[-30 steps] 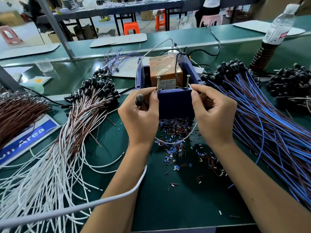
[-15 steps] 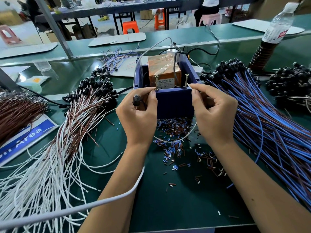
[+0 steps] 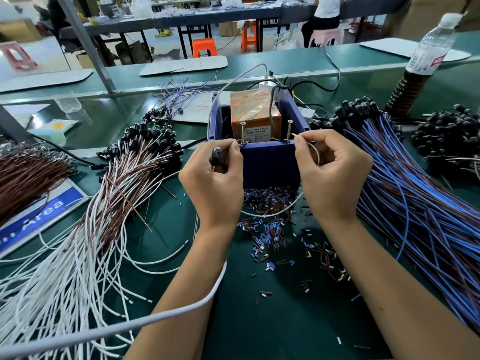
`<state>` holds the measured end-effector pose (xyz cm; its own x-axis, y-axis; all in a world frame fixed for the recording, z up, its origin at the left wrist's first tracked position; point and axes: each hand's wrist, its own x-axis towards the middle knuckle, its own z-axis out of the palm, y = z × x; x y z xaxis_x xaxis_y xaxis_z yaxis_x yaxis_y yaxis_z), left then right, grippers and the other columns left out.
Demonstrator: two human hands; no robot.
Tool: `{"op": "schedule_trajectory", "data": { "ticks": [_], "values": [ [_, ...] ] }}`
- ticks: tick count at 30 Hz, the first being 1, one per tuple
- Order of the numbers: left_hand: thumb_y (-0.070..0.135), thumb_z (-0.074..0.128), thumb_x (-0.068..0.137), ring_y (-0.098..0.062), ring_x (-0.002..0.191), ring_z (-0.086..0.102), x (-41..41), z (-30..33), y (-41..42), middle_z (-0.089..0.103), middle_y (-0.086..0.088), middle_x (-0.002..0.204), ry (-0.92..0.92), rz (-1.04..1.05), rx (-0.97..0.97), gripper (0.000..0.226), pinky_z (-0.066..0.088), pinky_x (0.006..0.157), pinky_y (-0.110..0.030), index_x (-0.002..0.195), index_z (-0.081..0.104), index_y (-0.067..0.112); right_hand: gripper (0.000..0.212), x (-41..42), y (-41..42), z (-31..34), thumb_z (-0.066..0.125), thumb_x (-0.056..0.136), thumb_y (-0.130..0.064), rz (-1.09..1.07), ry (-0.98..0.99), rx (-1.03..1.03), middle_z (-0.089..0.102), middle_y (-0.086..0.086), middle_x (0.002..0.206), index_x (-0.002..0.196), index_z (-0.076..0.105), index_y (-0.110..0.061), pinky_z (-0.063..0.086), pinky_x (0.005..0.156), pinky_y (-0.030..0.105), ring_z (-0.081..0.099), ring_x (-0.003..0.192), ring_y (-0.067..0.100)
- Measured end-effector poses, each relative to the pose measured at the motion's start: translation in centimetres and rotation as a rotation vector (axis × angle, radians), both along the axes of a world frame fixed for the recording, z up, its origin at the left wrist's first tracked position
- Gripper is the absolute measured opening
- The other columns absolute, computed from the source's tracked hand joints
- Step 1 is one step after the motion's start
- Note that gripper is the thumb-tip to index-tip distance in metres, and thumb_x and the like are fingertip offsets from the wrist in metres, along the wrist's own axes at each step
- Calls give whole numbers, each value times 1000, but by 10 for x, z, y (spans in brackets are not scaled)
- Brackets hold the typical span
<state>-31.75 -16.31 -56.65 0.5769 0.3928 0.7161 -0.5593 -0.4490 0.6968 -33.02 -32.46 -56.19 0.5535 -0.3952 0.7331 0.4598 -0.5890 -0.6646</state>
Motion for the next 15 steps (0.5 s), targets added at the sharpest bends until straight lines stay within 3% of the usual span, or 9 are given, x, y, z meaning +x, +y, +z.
{"op": "schedule_trajectory", "data": {
  "ticks": [15],
  "values": [
    [16,72,91,-8,65,59,1,1,-1,67,9,74,0,-7,3,8,46,63,-23,84,75,16,12,-1,0,0,72,97,-19,33,-4,-31,61,-19,67,87,78,-15,40,58,19,57,57,7]
  ]
}}
